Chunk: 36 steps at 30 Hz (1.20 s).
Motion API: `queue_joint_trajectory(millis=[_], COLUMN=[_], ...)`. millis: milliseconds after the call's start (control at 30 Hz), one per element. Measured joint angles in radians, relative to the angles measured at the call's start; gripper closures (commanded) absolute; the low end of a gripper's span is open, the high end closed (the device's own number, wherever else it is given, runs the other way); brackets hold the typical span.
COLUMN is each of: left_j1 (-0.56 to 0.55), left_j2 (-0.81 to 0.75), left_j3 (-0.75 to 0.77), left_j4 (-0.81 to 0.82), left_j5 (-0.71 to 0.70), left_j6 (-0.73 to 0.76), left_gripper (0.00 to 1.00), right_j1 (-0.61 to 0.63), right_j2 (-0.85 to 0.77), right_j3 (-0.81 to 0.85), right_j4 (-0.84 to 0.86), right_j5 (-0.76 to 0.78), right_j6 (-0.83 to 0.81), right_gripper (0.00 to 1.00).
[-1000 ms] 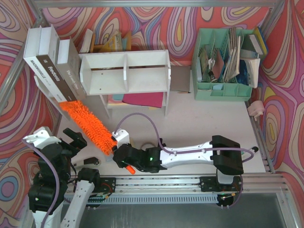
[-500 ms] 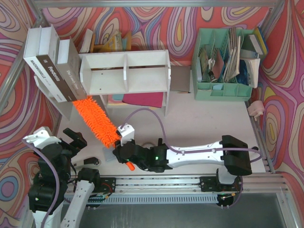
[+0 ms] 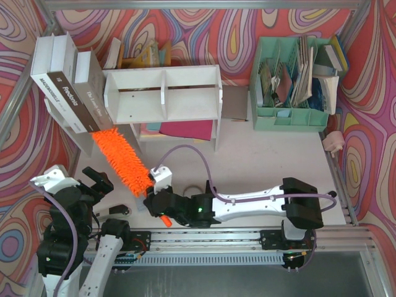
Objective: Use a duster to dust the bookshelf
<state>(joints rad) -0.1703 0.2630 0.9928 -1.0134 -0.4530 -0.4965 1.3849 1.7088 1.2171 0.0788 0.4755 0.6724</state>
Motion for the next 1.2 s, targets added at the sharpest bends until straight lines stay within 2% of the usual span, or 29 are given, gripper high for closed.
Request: queue_joint_trajectory(millis=[167, 500, 800, 1067, 1200], left_j1=[0.000, 0.000, 0.000, 0.000, 0.000], left_j2=[0.000, 0.000, 0.000, 0.000, 0.000], left_j3=[0.000, 0.000, 0.000, 0.000, 0.000], left_j4=[0.000, 0.000, 0.000, 0.000, 0.000], left_j5=[0.000, 0.000, 0.000, 0.000, 0.000], left_j6=[0.000, 0.000, 0.000, 0.000, 0.000], left_gripper=[0.01, 0.02, 0.01, 0.02, 0.02], right_j1=[0.017, 0.016, 0.047, 0.058, 0.032], right_j2=[0.041, -0.047, 0.093, 0.117, 0.153], right_j3=[0.043, -0.058, 0.105, 0.110, 0.108], right_j4=[0.014, -0.039, -0.005, -0.019, -0.024], right_j5=[-0.041, 0.101, -0.003, -0.006, -0.055], right_j6=[-0.029, 0.041, -0.049, -0.076, -0.069], right_gripper=[1.00, 1.00, 1.00, 1.00, 1.00])
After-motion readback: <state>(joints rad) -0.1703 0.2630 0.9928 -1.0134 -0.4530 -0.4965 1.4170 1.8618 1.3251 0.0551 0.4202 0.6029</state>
